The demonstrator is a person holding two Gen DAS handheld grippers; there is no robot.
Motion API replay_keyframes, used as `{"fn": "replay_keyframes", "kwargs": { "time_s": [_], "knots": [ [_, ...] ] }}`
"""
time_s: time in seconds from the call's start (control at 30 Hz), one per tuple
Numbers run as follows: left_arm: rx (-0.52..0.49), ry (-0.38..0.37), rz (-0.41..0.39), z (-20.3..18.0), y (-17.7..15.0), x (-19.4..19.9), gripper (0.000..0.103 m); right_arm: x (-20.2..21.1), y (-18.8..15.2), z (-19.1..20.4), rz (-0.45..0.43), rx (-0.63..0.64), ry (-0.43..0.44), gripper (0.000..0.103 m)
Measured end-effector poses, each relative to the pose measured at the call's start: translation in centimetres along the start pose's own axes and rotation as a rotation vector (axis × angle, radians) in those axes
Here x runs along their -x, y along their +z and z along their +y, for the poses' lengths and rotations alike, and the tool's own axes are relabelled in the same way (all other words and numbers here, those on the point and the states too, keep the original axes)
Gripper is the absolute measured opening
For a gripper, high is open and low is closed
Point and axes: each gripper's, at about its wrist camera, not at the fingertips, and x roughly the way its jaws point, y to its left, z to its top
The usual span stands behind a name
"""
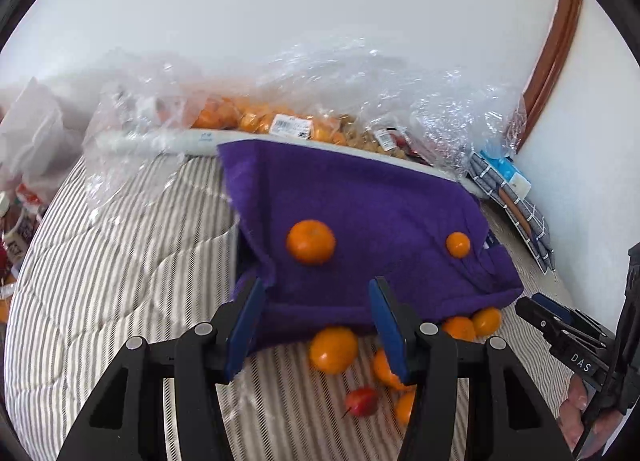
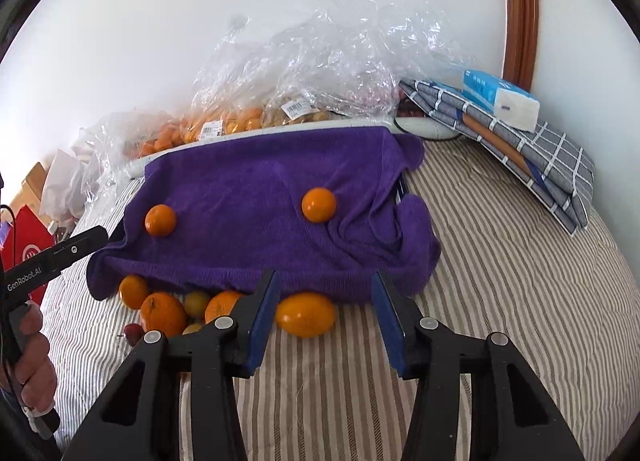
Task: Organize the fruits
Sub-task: 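Withdraw both tools from the towel back toward the fruit pile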
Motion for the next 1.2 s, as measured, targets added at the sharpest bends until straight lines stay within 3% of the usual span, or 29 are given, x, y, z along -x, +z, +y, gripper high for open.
{"fn": "replay_keyframes", "kwargs": {
  "time_s": [0.5,0.77,0.93,1.03,1.2],
  "knots": [
    [0.054,0.043,0.023,3.7,-3.4,2.1,0.059,0.4,-3.1,1.3,0.053,0.011,0.039,0.048],
    [0.075,0.044,0.041,4.8,-4.5,1.4,0.059,-0.5,-3.7,2.2,0.073,0.029,0.046,0.048],
    [0.067,0.049,0.059,4.3,-4.6,0.6,0.059,-1.6,-3.4,2.3,0.068,0.048,-0.012,0.048],
    [0.048,0.039,0.091,3.6,-4.0,0.1,0.059,-2.6,-3.0,1.9,0.088,0.034,-0.007,0.048],
    [-0.020,0.013,0.081,1.9,-2.7,0.0,0.059,-4.1,-2.4,1.6,0.108,0.013,0.006,0.048]
  ]
}}
